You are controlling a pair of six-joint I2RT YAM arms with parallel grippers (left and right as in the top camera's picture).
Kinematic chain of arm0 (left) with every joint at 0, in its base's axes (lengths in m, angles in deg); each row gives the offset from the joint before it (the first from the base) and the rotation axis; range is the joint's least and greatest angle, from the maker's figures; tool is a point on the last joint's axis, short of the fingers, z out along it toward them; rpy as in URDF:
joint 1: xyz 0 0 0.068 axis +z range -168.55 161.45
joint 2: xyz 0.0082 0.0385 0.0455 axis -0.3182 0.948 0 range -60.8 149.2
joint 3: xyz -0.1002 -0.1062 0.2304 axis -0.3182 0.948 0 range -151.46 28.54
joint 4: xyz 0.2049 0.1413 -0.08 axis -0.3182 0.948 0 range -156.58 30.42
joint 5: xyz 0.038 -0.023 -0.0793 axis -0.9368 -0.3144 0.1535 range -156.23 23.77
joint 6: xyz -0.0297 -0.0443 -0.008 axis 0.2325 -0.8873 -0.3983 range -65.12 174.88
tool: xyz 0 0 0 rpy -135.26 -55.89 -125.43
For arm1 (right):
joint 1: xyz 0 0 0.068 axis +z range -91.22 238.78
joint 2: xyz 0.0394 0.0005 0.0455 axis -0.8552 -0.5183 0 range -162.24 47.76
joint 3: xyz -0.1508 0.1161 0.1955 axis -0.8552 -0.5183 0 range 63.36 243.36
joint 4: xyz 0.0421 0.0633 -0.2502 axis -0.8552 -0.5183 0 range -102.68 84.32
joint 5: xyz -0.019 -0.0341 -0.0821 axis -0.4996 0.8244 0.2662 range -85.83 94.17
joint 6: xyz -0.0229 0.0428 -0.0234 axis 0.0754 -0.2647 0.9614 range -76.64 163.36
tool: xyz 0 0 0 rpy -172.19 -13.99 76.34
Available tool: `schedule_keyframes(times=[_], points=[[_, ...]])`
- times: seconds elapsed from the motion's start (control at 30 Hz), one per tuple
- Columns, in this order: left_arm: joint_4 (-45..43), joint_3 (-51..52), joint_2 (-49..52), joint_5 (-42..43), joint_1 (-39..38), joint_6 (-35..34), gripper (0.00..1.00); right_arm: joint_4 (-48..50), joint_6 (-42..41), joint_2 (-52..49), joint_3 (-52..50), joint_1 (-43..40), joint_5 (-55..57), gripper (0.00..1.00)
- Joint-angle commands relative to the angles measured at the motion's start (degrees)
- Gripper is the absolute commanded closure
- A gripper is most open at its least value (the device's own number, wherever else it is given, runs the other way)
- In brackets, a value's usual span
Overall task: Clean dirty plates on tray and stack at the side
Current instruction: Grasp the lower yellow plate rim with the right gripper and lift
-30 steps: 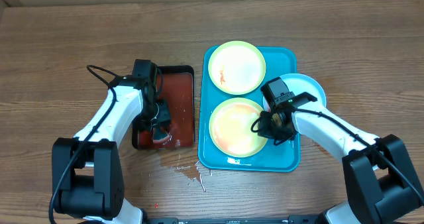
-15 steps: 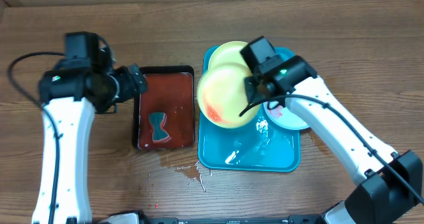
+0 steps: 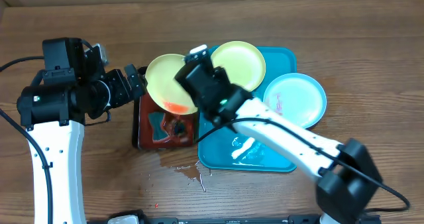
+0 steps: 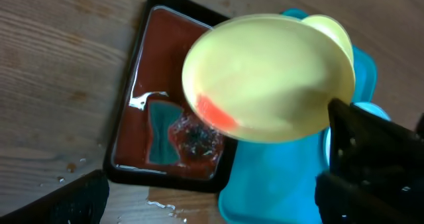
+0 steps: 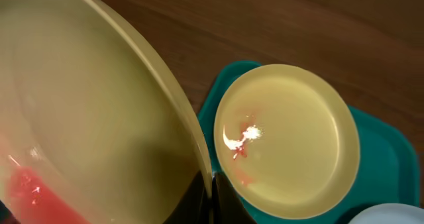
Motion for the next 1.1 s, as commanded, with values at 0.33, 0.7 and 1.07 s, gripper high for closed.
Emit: schedule_keyframes(times=[0.33, 0.7, 1.07], points=[[3.08, -1.07, -0.17, -4.94, 0.57, 3.13, 0.00, 4.02, 4.39, 1.36, 1.16, 11.32, 33.59, 0.96], [3.54, -1.07, -0.17, -6.34, 0.57, 3.30, 0.00, 4.04, 4.55, 1.36, 1.16, 13.25, 35.39, 0.96], [3.54, -1.07, -0.17, -6.32, 0.57, 3.28, 0.00, 4.04, 4.55, 1.36, 1.16, 13.25, 35.41, 0.96]])
